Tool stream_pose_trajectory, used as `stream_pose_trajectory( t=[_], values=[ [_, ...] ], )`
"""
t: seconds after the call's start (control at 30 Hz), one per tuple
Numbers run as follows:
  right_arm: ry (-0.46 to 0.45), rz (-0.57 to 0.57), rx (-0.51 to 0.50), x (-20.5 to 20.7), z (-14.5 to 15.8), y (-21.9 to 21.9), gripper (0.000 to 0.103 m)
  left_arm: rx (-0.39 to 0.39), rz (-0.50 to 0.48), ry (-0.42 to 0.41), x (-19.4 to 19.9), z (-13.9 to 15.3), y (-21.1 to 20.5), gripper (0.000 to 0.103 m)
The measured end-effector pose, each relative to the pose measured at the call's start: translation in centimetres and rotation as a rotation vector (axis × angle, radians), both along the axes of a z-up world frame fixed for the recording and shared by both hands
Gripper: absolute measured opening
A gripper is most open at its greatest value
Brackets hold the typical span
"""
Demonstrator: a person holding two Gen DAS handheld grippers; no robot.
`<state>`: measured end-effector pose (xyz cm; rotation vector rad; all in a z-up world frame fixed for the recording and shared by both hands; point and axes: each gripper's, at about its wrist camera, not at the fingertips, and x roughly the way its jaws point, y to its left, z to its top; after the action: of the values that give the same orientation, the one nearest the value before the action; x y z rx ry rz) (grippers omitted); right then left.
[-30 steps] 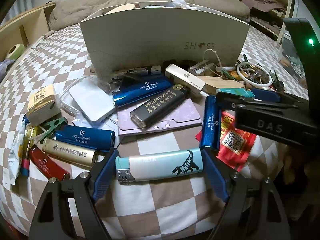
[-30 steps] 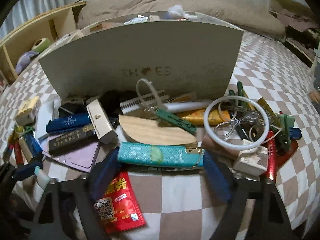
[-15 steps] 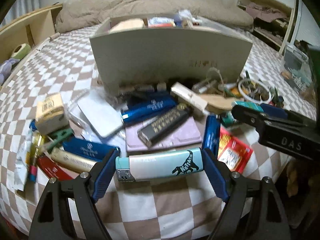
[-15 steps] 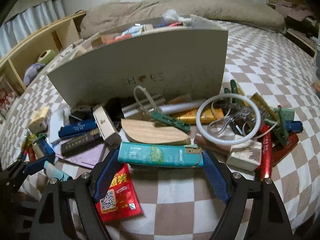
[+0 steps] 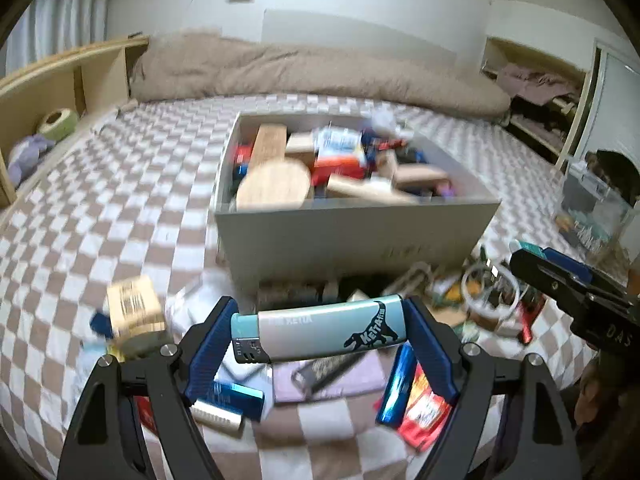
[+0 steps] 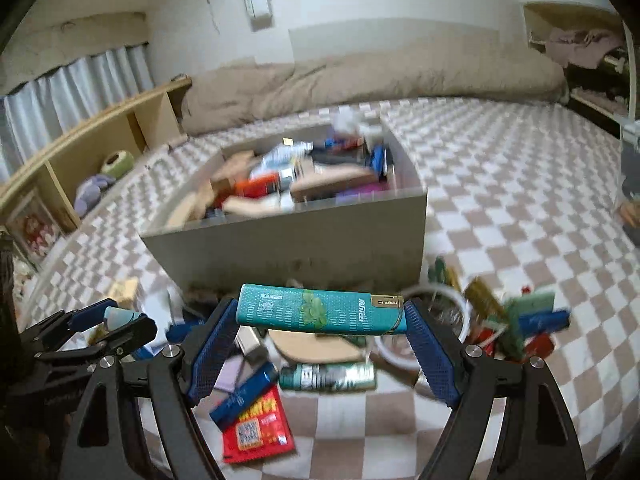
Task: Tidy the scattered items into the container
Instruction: 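Carry both lighters over the white box and open both grippers to drop them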
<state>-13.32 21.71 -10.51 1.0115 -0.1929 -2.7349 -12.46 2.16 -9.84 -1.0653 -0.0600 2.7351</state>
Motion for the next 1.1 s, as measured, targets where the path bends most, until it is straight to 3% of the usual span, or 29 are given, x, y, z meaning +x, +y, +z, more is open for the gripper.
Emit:
stream_pose_trajectory(
  t=[0.5,0.77,1.1],
  values=[
    [0.136,0.009,0.042,-4.9,5.7,0.0,0.083,0.055,-0.007,0.138,-5.1,6.3,1.1,0.084],
    [0.187,-0.019,0.034,-8.8,8.5,0.9,0.083,0.074,0.012,0.167,-7.8,8.2,0.7,0.084],
    [0.115,0.016,0.026,-14.4,6.7,-0.5,0.083,0.09,0.004,0.144,-11.0,7.7,2.1,0.084]
  ],
)
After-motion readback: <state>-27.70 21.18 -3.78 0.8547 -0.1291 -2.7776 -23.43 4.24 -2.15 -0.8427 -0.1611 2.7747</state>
